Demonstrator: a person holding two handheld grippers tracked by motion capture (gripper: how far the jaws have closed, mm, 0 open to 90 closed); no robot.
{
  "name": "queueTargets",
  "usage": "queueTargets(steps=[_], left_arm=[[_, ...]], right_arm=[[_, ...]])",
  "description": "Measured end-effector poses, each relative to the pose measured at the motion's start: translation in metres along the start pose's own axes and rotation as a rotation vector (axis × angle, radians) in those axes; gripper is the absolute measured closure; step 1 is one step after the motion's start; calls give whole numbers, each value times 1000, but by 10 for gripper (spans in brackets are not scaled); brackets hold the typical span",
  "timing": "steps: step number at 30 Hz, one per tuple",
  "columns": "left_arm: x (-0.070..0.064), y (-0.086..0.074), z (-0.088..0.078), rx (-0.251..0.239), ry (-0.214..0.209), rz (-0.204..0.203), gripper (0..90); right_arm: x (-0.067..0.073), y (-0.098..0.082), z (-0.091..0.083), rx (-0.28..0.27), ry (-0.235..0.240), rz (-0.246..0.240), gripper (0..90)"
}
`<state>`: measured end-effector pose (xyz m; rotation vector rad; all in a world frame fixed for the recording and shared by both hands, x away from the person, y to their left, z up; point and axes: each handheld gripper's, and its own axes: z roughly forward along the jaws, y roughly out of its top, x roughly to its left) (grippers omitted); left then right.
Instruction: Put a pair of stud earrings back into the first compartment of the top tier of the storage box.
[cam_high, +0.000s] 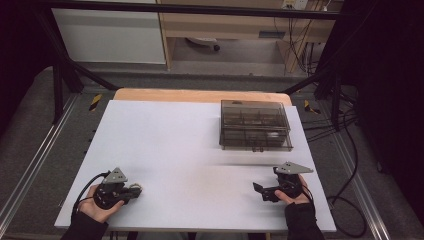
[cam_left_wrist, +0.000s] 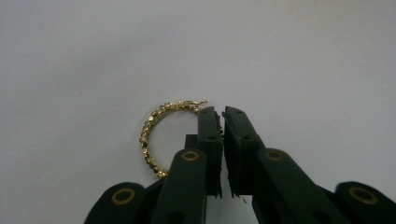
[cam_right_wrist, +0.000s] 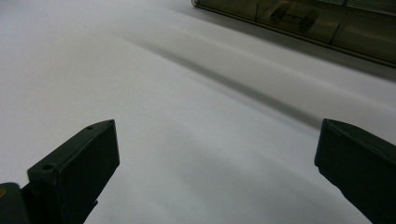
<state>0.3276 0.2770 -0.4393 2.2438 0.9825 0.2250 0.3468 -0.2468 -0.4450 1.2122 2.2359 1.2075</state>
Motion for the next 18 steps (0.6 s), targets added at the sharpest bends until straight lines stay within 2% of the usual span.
queueTargets(steps=[18], left_arm=[[-1, 2, -4, -14, 10, 6, 863]], right_arm=[[0, 0, 0, 1, 0, -2, 6]])
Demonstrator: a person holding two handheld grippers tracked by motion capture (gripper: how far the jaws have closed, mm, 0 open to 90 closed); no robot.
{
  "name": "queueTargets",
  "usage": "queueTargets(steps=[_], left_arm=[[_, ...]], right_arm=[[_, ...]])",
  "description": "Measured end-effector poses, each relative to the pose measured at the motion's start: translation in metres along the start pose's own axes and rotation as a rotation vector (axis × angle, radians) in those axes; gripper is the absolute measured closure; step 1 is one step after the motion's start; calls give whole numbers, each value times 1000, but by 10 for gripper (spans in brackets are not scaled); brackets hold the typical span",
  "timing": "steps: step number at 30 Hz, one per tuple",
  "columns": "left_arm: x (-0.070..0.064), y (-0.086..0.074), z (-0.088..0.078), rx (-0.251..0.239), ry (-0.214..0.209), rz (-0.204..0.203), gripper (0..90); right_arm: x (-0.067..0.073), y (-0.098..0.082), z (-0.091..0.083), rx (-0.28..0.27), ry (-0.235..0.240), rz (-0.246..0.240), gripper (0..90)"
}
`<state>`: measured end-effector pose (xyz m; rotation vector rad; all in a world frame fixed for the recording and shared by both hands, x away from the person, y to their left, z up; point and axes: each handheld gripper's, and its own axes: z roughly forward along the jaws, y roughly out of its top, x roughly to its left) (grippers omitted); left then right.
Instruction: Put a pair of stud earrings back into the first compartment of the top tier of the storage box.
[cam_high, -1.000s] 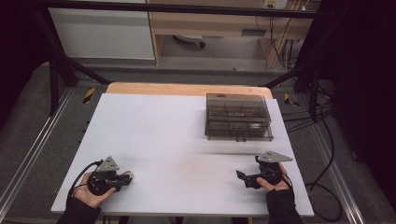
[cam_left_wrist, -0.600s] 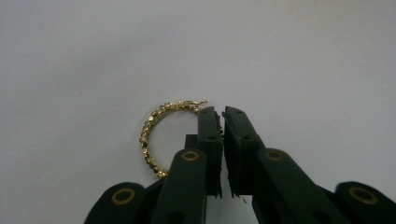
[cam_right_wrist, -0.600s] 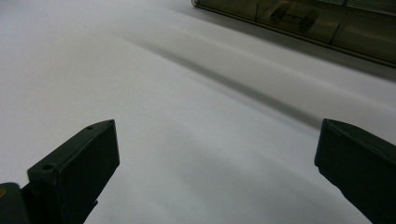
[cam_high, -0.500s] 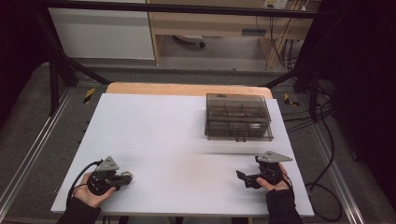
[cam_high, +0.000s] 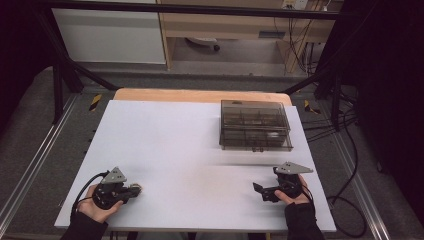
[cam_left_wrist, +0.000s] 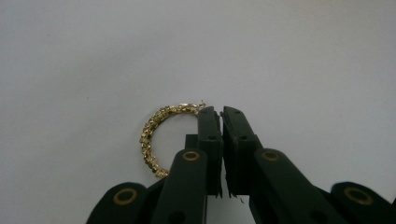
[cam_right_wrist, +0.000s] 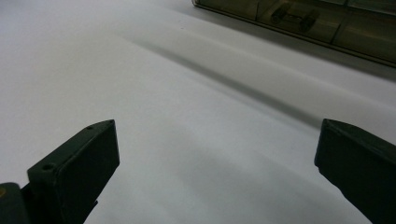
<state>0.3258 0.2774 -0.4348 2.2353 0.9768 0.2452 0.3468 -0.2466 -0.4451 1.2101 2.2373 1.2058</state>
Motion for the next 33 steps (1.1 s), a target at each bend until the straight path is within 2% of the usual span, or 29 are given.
queueTargets(steps=[8, 17, 33], left_arm=[[0, 1, -2, -7, 0, -5, 863], [1, 3, -6, -37, -10, -25, 863], [-3, 12, -6, -56, -10, -28, 863]], right_arm=[[0, 0, 0, 1, 2, 0, 6], [0, 0, 0, -1, 5, 2, 6], [0, 0, 0, -1, 7, 0, 6]])
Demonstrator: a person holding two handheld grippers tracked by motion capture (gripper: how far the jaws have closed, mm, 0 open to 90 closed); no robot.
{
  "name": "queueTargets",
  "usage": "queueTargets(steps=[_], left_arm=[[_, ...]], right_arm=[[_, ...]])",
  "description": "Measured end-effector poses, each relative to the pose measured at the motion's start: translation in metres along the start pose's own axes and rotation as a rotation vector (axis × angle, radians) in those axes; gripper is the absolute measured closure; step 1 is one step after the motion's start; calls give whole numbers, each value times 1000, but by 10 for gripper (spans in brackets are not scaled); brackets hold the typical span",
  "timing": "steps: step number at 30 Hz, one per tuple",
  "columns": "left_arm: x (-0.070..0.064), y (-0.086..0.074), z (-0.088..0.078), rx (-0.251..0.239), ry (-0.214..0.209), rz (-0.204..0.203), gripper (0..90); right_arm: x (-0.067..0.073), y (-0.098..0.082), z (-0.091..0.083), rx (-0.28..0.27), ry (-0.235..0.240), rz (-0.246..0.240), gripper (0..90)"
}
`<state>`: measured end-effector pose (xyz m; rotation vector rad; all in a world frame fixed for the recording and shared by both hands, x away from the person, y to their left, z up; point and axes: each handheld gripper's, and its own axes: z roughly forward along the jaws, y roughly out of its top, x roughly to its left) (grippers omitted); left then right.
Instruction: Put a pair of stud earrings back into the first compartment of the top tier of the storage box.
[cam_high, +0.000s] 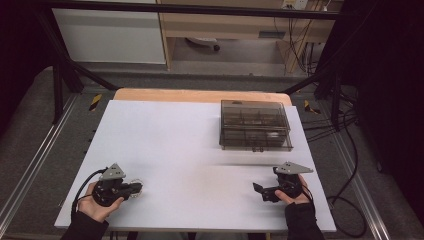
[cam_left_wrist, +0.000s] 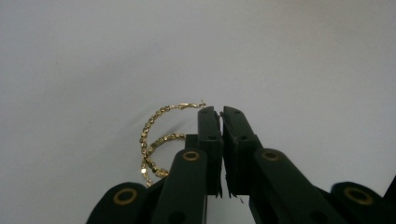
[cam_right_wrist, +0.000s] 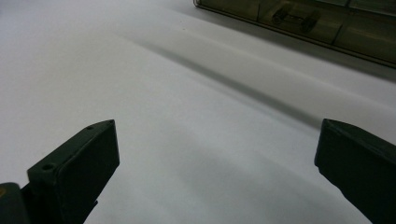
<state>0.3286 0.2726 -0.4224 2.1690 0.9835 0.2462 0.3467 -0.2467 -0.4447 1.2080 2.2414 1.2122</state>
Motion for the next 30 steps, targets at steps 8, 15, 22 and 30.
queueTargets(steps=[8, 15, 22, 30], left_arm=[[-2, 7, 3, -4, -6, -4, 863], [-8, 14, 7, -1, -6, 6, 863], [-14, 23, 11, 0, -12, 18, 864], [-22, 36, 21, 6, -29, 38, 863]], right_arm=[[0, 0, 0, 1, 0, -3, 6], [-1, 0, 1, 0, -2, -4, 6], [0, 0, 0, -1, -2, 0, 6], [0, 0, 0, 0, -2, -1, 6]])
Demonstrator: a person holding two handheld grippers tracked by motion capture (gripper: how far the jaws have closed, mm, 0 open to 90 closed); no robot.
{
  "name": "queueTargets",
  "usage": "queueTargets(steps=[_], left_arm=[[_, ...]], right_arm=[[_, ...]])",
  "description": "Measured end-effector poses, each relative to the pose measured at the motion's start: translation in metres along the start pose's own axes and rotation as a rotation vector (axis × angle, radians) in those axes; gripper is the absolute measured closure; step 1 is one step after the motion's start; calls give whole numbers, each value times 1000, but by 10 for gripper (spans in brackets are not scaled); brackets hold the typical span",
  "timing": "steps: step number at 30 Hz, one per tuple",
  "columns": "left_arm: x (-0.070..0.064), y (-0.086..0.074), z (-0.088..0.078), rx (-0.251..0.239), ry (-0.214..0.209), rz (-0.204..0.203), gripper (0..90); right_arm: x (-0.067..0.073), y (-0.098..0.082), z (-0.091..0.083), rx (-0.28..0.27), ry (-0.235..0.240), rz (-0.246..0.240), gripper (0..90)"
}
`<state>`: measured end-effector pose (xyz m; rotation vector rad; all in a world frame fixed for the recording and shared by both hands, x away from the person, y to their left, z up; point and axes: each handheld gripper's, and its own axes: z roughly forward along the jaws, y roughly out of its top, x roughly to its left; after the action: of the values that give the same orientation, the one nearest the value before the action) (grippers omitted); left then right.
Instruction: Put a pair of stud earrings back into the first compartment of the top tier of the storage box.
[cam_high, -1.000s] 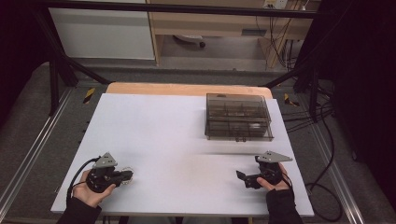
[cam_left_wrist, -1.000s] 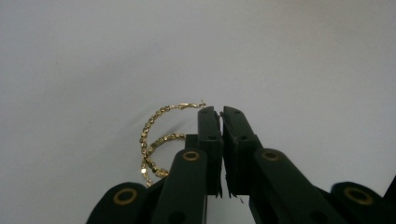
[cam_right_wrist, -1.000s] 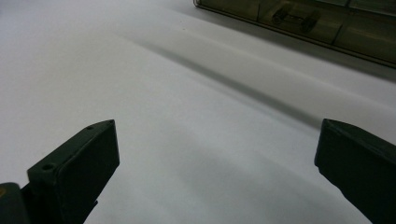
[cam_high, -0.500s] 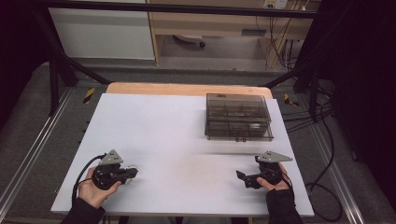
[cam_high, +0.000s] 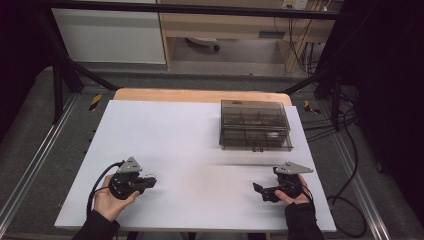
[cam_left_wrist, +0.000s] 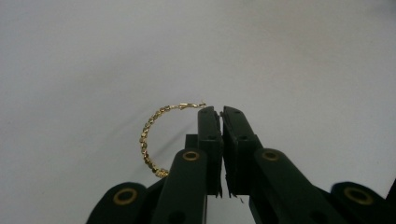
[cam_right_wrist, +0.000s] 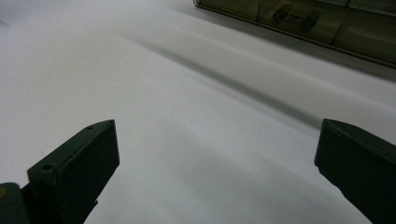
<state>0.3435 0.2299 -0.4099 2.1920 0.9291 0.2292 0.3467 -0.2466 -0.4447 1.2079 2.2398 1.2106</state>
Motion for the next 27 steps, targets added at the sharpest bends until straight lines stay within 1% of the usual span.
queueTargets(steps=[17, 27], left_arm=[[-15, 28, 17, 2, -19, 30, 864], [-24, 47, 26, 0, -32, 54, 863]], right_arm=[[0, 0, 0, -1, 0, 0, 6], [0, 0, 0, -1, -1, -1, 6]])
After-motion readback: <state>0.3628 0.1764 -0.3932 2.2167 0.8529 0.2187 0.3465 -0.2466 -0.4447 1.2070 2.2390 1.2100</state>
